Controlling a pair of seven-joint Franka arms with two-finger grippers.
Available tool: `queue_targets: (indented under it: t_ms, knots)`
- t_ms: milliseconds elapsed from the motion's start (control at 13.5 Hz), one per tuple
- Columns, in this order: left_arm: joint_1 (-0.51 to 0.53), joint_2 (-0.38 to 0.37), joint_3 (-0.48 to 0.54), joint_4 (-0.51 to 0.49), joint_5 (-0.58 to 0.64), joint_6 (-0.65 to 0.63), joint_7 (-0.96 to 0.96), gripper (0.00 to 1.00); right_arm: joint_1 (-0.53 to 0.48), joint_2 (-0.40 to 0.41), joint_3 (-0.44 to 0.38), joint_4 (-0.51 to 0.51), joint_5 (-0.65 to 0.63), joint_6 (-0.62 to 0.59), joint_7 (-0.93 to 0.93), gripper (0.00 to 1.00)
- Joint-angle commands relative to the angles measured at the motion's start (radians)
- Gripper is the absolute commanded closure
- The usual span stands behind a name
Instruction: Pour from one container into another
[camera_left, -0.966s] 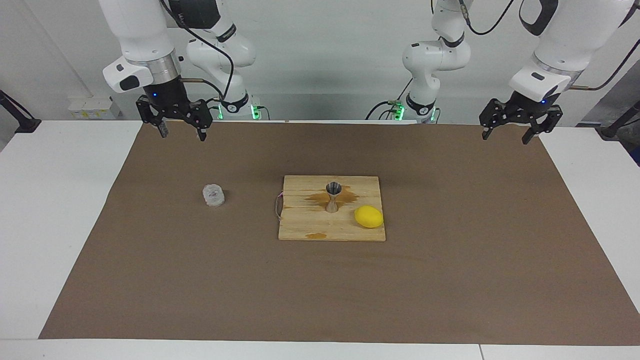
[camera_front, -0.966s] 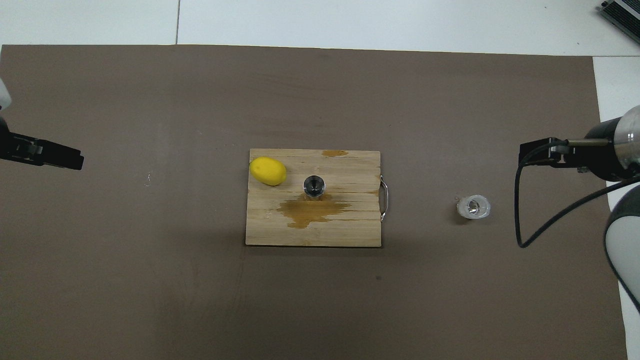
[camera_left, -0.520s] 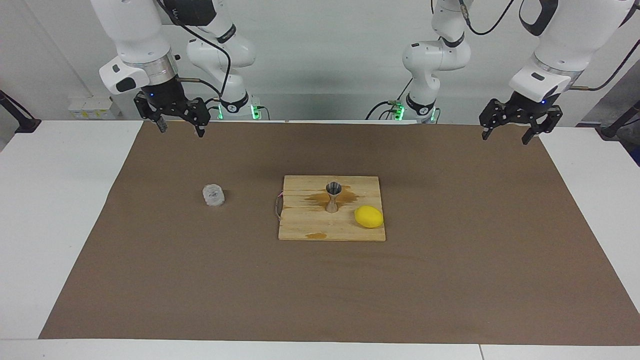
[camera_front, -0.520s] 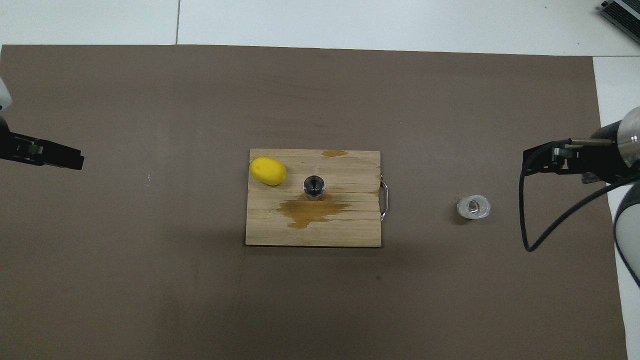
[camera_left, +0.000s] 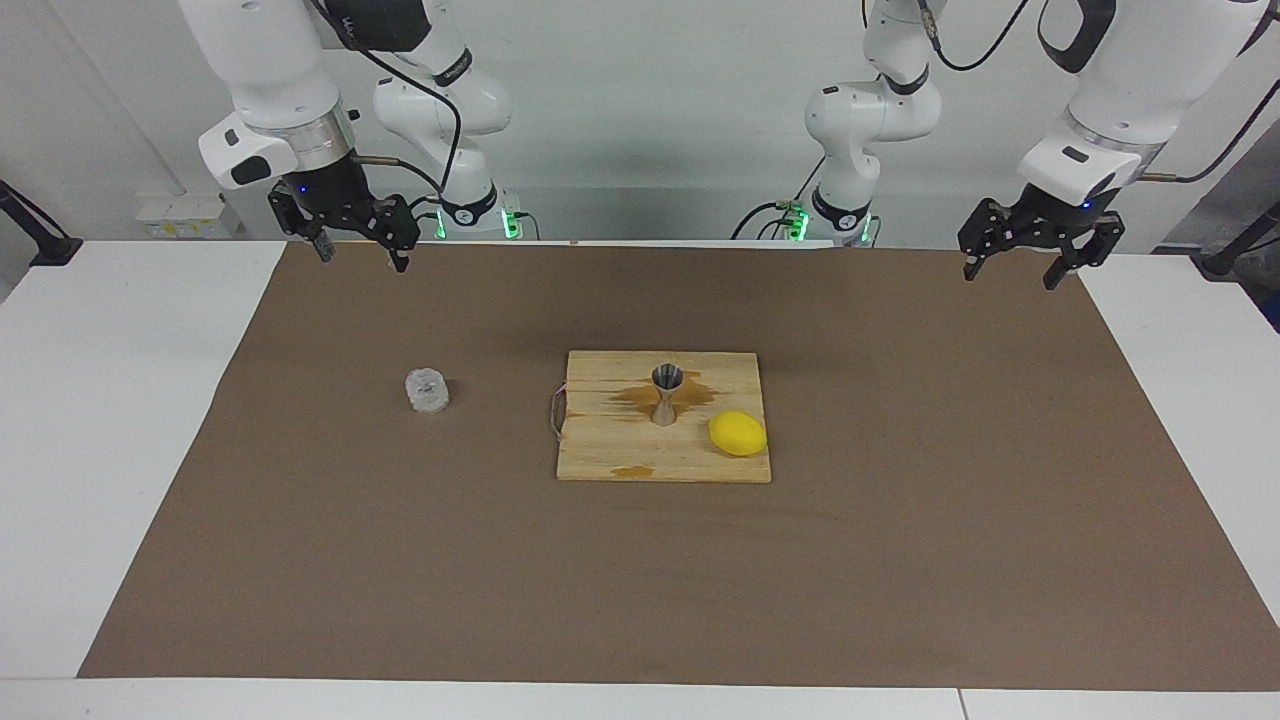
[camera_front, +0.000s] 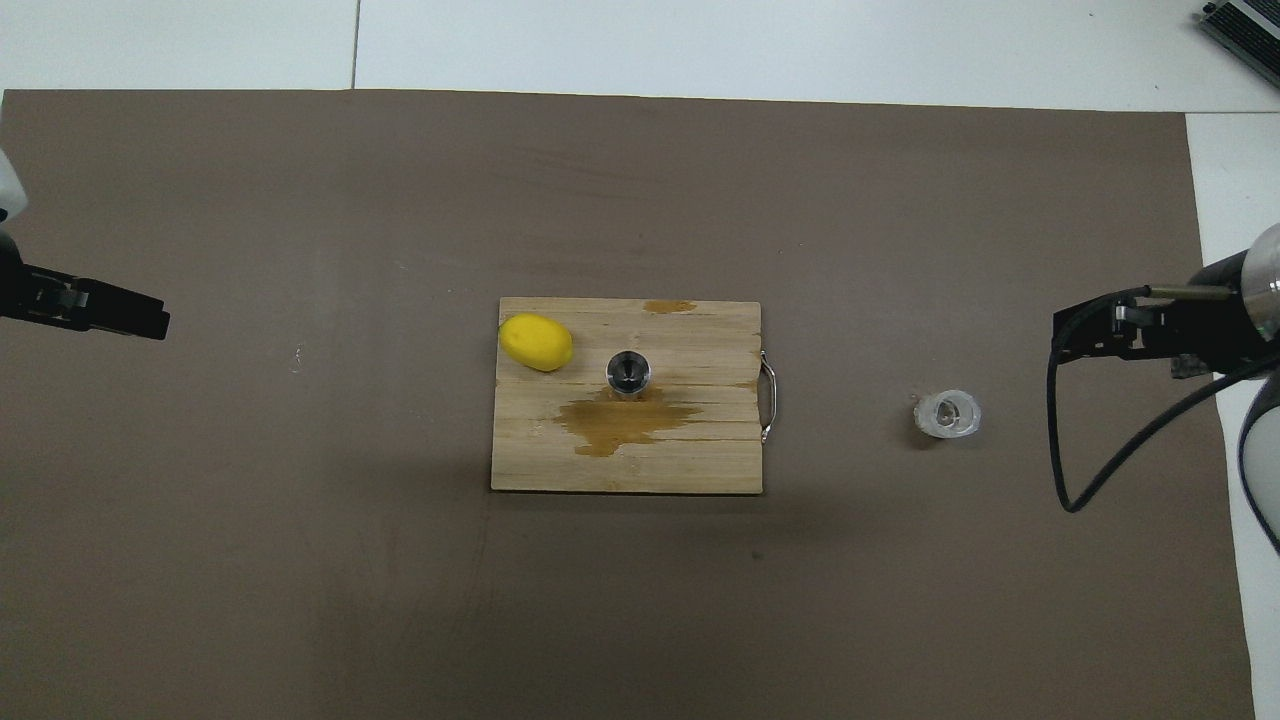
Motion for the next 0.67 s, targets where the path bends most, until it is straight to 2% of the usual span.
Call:
queue_targets:
  t_ms: [0,594]
  knots:
    - [-0.002,0.003,0.002,0.002,0.005,0.006,-0.003,0.00,-0.012,-0.014,0.003,-0.014,0.010,-0.008,-0.027,0.00]
    - [-0.002,0.003,0.002,-0.001,-0.015,0.011,0.010,0.00,-0.009,-0.016,0.005,-0.027,0.011,0.015,-0.089,0.00]
